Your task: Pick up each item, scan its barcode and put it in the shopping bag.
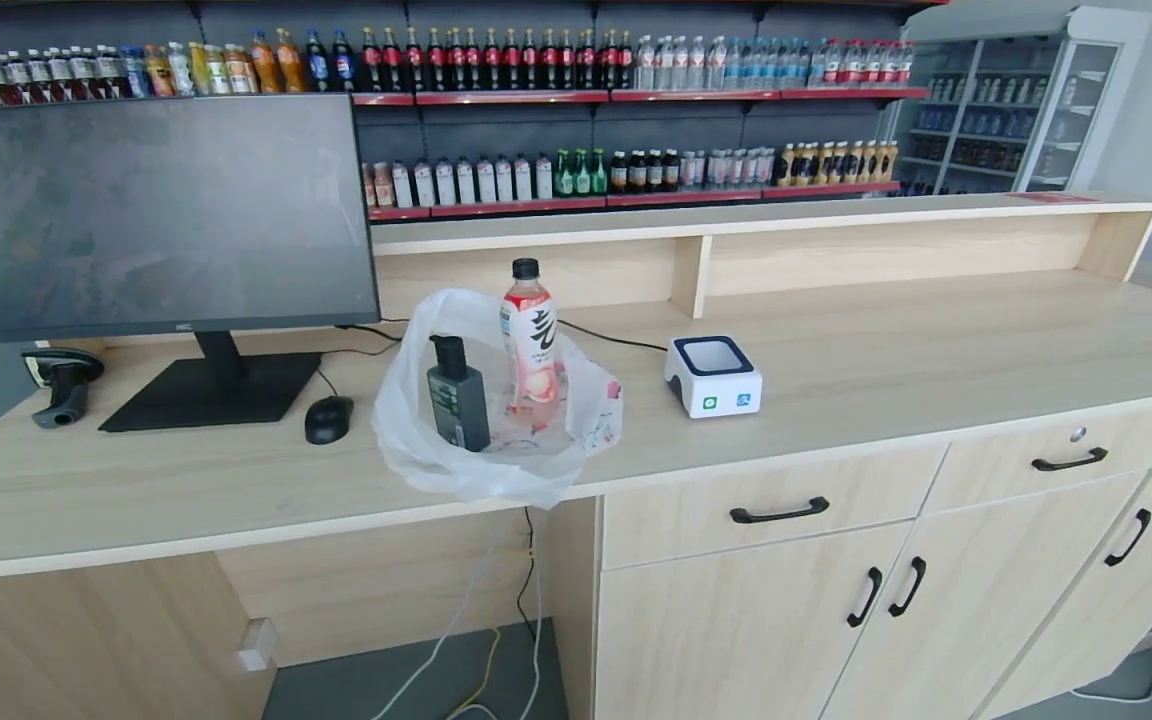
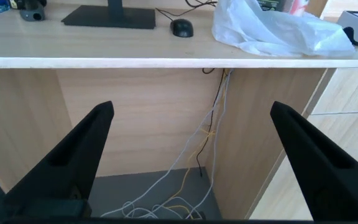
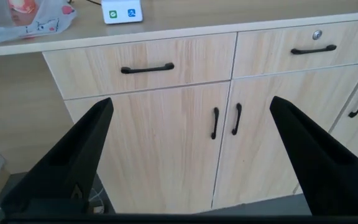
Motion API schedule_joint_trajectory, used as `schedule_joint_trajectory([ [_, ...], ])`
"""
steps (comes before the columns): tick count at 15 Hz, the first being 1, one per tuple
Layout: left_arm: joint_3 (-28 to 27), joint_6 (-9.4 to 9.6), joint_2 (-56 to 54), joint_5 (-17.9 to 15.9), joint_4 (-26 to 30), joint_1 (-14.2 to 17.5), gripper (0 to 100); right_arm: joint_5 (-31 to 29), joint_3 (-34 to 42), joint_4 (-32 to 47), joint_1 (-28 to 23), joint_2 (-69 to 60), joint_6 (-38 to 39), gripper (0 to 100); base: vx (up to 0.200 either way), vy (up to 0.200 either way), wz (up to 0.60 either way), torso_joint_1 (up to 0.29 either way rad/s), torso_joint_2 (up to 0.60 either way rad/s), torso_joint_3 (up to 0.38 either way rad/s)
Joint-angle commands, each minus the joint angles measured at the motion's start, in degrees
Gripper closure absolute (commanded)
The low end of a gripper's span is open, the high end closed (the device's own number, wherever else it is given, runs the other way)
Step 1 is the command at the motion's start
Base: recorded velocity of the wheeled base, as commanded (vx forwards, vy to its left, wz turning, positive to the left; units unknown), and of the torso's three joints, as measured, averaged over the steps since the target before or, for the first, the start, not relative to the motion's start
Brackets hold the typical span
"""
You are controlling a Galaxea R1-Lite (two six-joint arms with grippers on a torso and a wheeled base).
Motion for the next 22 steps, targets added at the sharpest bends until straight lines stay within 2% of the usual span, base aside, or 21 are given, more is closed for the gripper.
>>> schedule_joint_trajectory([
  [1, 0.0, -0.01, -0.02, 0.0, -0.01, 0.0, 0, 0.01, 0.0, -0.09, 0.0, -0.02, -0.25, 0, 0.0, -0.2, 0.0, 0.007, 0.0, -0.002],
  [3, 0.0, -0.01, -0.02, 0.0, -0.01, 0.0, 0, 0.01, 0.0, 0.0, 0.0, -0.02, -0.6, 0, 0.0, -0.2, 0.0, -0.002, 0.0, 0.0],
  [9, 0.0, -0.28, -0.02, 0.0, -0.01, 0.0, 0, 0.01, 0.0, 0.0, 0.0, -0.02, -0.51, 0, 0.0, -0.2, 0.6, -0.001, 0.0, 0.003],
  [14, 0.0, -0.19, -0.02, 0.0, -0.01, 0.0, 0, 0.01, 0.0, 0.0, 0.0, -0.02, -0.51, 0, 0.0, -0.2, 0.0, 0.004, 0.0, 0.002],
  [22, 0.0, -0.01, -0.02, 0.0, -0.1, 0.0, 0, 0.01, 0.0, 0.0, 0.0, -0.02, -0.6, 0, 0.0, 0.0, 0.0, 0.0, 0.0, 0.0],
])
